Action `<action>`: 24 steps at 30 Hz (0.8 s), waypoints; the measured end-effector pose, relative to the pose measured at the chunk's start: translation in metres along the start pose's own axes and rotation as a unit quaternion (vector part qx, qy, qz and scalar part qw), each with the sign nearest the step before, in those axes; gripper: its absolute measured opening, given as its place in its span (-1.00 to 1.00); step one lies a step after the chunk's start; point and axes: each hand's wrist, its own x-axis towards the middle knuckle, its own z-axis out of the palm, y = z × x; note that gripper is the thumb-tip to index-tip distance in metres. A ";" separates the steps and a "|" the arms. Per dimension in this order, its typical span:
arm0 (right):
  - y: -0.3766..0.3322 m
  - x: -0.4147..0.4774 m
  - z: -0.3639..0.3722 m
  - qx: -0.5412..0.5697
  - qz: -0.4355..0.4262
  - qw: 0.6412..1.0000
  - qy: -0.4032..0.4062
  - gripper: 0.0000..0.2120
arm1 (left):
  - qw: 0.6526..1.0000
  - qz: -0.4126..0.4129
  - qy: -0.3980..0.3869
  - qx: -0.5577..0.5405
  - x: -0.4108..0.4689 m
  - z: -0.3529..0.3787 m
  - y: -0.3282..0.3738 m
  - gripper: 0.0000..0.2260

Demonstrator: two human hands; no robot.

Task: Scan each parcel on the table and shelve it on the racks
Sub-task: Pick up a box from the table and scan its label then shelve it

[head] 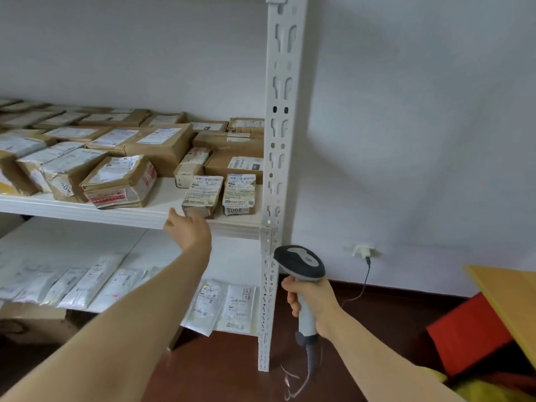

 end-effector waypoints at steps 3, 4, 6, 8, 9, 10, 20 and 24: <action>0.006 -0.017 -0.030 0.064 0.005 0.997 0.033 -0.93 | 0.998 -0.048 -0.048 -0.017 -0.058 0.017 -0.021 -0.55; 0.007 -0.024 -0.045 0.088 0.008 0.995 0.048 -0.95 | 0.993 -0.059 -0.101 0.026 -0.083 0.028 -0.030 -0.58; 0.010 -0.038 -0.079 0.133 0.005 0.987 0.085 -0.95 | 0.966 -0.077 -0.234 0.078 -0.138 0.053 -0.043 -0.68; 0.013 -0.055 -0.122 0.176 -0.009 0.976 0.131 -0.92 | 0.909 -0.126 -0.391 0.072 -0.205 0.076 -0.046 -0.74; 0.015 -0.064 -0.147 0.192 -0.016 0.968 0.158 -0.90 | 0.867 -0.152 -0.469 0.073 -0.238 0.086 -0.046 -0.71; 0.018 -0.074 -0.172 0.206 -0.024 0.961 0.183 -0.88 | 0.819 -0.171 -0.543 0.077 -0.271 0.096 -0.046 -0.68; 0.065 -0.190 -0.408 0.330 -0.028 0.857 0.395 -0.51 | 0.471 -0.076 -0.861 0.178 -0.528 0.174 -0.051 -0.52; 0.087 -0.233 -0.465 0.324 -0.017 0.825 0.463 -0.50 | 0.451 -0.017 -0.859 0.242 -0.603 0.197 -0.061 -0.46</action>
